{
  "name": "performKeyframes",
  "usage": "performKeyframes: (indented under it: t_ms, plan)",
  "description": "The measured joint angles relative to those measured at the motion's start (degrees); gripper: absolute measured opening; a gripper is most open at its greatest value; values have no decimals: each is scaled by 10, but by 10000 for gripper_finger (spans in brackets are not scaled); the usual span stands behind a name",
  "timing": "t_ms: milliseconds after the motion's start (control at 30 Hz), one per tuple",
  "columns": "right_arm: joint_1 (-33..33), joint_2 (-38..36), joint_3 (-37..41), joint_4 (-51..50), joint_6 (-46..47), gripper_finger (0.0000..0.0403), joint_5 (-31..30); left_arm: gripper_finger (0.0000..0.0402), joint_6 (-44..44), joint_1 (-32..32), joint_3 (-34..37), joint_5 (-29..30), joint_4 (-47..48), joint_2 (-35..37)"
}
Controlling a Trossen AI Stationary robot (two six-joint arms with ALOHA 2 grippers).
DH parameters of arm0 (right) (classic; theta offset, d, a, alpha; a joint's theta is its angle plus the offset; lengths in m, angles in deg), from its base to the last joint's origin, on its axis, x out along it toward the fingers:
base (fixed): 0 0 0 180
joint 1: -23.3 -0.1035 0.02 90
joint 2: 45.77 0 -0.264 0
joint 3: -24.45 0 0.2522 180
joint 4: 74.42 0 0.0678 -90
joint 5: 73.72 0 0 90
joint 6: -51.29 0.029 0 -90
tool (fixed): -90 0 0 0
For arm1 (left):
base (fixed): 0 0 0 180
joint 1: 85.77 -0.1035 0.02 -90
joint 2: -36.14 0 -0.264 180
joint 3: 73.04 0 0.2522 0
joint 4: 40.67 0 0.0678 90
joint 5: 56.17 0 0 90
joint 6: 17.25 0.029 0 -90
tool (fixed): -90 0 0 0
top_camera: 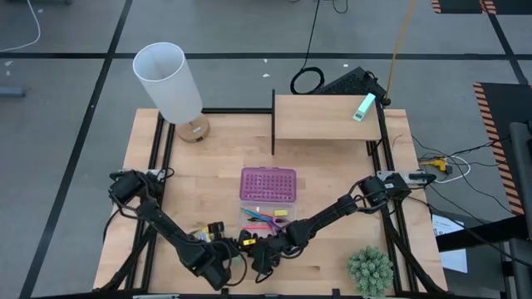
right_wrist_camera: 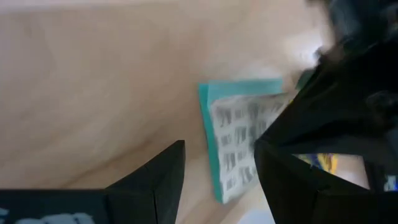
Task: Pack school essentials
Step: Put the green sticky notes into the violet plastic pencil case
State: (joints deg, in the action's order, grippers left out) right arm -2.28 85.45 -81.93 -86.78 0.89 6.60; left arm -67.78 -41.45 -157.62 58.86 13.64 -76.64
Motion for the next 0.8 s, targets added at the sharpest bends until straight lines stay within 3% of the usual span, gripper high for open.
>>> performKeyframes:
  t_ms: [467, 800]
  plan:
    - [0, 0, 16, 15, -17, 187, 21, 3, -11, 16, -2, 24, -36, -9]
    - [1, -3, 51, 55, -12, 187, 19, 9, -10, 34, -8, 43, -32, 52]
